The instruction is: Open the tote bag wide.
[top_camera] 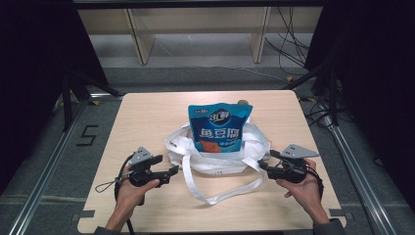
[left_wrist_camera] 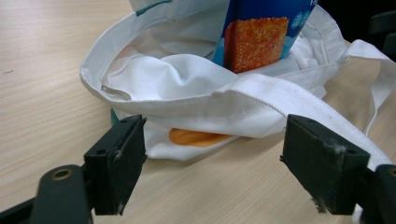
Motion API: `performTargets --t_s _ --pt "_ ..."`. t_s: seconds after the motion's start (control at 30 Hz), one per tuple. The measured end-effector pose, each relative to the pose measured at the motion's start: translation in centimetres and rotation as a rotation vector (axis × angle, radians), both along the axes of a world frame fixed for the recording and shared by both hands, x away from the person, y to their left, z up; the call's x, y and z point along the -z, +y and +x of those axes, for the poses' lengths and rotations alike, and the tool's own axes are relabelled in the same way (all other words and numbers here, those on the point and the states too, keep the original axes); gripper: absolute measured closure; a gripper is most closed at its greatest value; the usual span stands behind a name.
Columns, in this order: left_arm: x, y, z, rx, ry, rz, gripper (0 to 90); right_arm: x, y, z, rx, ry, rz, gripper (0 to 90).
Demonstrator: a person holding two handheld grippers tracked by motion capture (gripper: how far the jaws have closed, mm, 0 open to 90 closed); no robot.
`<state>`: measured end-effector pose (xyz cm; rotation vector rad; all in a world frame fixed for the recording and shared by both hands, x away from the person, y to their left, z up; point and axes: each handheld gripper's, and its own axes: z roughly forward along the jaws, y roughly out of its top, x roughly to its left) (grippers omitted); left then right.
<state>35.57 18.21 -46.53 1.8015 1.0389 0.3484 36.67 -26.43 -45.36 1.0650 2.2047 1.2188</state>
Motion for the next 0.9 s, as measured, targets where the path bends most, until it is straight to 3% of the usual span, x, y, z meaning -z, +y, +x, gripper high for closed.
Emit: performTargets --t_s 0.13,0.17,0.2,0.27,0.37,0.47,0.63,0.83,0.9 --pt "0.2 -0.3 -0.4 0.006 0.002 -0.006 20.3 -0.1 0.0 -0.3 0.006 -0.001 0.006 38.2" --pt "0.2 -0.4 -0.7 0.013 -0.001 0.003 20.3 0.0 -0.1 -0.2 0.004 -0.025 0.001 37.8" --pt "0.4 -0.5 -1.0 0.021 -0.003 0.006 20.3 0.1 0.0 -0.5 0.013 0.007 0.006 37.0" --pt "0.6 -0.7 -1.3 0.028 -0.004 0.015 20.1 0.2 0.0 -0.6 0.019 0.017 0.013 36.7" --pt "1.1 -1.1 -1.6 0.039 -0.014 0.021 20.1 0.3 0.0 -0.7 0.010 0.010 0.005 35.9" --pt "1.7 -1.4 -2.0 0.038 -0.040 0.058 22.5 0.3 0.0 -0.9 0.011 0.006 -0.004 35.5" --pt "2.4 -2.0 -2.7 0.086 -0.015 0.073 21.1 0.3 0.0 -1.2 0.018 0.002 -0.005 34.5" --pt "2.5 -2.5 -3.3 0.118 -0.027 0.117 21.5 0.6 0.0 -1.6 0.014 0.011 -0.010 33.9" --pt "2.7 -2.8 -3.7 0.119 -0.019 0.108 20.9 0.6 -0.1 -2.0 0.019 0.011 -0.010 33.4"
